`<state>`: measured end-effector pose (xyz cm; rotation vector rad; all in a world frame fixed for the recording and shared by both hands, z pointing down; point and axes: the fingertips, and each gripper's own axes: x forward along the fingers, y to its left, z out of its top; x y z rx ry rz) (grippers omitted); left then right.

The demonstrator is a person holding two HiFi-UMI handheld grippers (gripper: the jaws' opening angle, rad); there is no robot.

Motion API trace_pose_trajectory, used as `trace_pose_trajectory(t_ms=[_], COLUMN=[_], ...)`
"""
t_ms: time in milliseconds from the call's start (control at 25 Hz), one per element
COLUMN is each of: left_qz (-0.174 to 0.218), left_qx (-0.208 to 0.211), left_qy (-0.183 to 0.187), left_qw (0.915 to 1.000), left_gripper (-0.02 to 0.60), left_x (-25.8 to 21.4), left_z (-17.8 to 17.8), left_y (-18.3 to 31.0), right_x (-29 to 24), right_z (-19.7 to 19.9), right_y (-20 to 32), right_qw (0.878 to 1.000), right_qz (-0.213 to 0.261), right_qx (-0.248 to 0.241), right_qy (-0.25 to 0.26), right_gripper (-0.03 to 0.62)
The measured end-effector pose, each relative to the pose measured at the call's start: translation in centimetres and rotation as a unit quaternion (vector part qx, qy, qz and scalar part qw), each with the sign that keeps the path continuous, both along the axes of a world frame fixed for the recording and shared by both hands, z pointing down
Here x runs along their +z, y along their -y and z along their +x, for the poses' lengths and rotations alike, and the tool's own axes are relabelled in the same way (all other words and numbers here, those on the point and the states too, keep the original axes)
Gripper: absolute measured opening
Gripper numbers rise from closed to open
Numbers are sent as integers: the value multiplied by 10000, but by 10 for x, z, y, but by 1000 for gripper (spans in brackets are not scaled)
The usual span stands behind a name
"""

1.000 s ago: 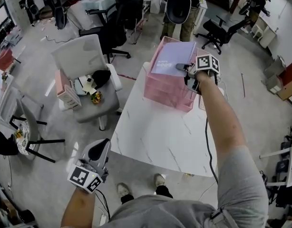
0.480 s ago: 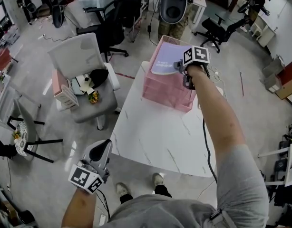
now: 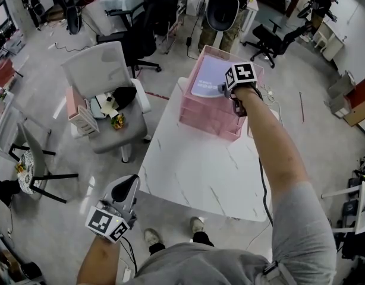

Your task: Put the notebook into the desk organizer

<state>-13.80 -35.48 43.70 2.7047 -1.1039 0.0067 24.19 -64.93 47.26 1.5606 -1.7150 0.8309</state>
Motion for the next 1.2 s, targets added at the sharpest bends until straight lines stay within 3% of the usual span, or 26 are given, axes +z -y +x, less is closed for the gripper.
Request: trace_pose_trajectory(t_ms=[160, 280, 400, 520, 560, 760, 1000, 1200], left_qz=[4, 0, 20, 36, 39, 94, 233, 350], left_qx=[9, 9, 20, 25, 19, -16, -106, -178], left_qy=[4, 15, 30, 46, 45, 10, -76, -98], left_qw=[10000, 10000, 10000, 10000, 10000, 10000, 9996, 9992], left_gripper=[57, 57, 58, 57, 58, 58, 58, 58], left_x=[0, -1, -1, -1, -2, -9, -26, -43], left_z=[-2, -1, 1, 2, 2, 1, -4, -7], left_y=[-4, -6, -10, -13, -14, -18, -20, -27], right_x=[-1, -2, -4, -9, -14, -64, -110, -131], right_z=[1, 2, 4, 7, 5, -29, -77, -106], right_y=[-3, -4, -7, -11, -10, -18, -64, -110], right_qw=[9999, 9999, 9980, 9876, 9858, 9851, 9583, 9368], right_qz=[59, 95, 144, 209, 315, 1356, 2166, 2475], right_qx=[56, -30, -298, -745, -830, -1001, -1587, -1980], right_qy=[137, -75, -544, -1363, -1425, -334, 983, 1478], right_gripper=[290, 340, 385, 410, 413, 411, 410, 408])
